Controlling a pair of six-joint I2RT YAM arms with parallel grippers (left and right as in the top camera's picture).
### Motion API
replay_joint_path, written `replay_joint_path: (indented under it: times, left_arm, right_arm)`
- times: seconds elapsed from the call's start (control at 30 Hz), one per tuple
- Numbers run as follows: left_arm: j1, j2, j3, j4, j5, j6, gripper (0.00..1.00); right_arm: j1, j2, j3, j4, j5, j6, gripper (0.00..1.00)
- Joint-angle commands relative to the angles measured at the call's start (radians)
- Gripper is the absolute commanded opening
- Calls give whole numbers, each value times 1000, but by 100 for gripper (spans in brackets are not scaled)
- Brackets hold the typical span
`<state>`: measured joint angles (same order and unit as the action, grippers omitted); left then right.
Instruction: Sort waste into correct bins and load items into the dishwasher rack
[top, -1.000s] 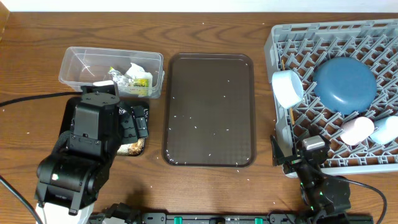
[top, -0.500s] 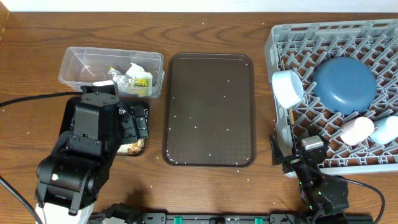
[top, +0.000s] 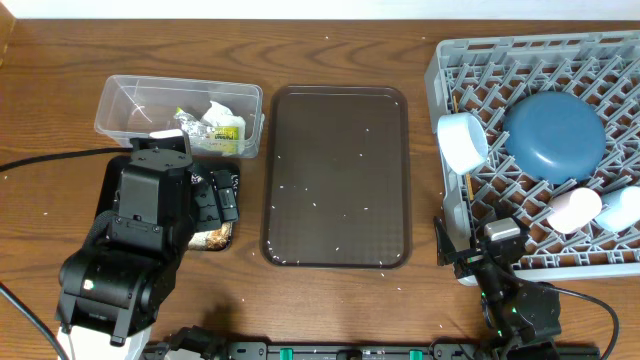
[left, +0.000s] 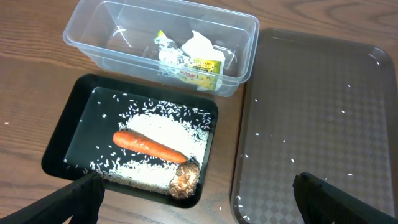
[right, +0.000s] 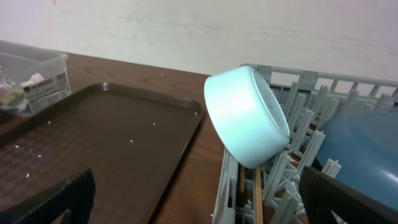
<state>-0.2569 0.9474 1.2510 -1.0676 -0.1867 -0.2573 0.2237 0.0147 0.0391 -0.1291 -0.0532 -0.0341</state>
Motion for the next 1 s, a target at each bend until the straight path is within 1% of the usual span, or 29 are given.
replay_joint_path:
  times: [0.0, 0.1, 0.23, 0.3, 0.37, 0.53, 0.67, 0.8, 0.9, 0.97]
  left_arm:
    - [6, -5, 0, -2, -9, 14, 98]
    - [21, -39, -15, -8, -20, 22, 98]
    - [92, -116, -64, -10, -24, 21, 98]
    - [125, -158, -92, -18, 5, 5, 98]
    - [157, -211, -133, 15, 9, 6, 98]
    - [181, -396, -294, 188, 11, 64, 98]
    - [182, -566, -460, 340, 45, 118, 98]
    - [183, -711, -610, 474, 80, 144, 98]
    - [183, -793, -715, 573, 111, 187, 98]
    - [183, -838, -776, 622, 116, 187, 98]
  right_arm:
    - [-21, -10, -8, 5, -7, -5, 99]
    - [-21, -10, -8, 5, -7, -5, 99]
    - [-21, -10, -8, 5, -7, -5, 99]
    - [-21, -10, -8, 5, -7, -5, 99]
    - [-21, -10, -8, 5, -7, -5, 99]
    - [-21, -10, -8, 5, -7, -5, 99]
    - [-21, -10, -8, 5, -7, -5, 99]
    - [-21, -10, -8, 5, -7, -5, 99]
    - [-21, -10, -8, 5, -7, -5, 99]
    - [-21, -10, -8, 5, -7, -5, 99]
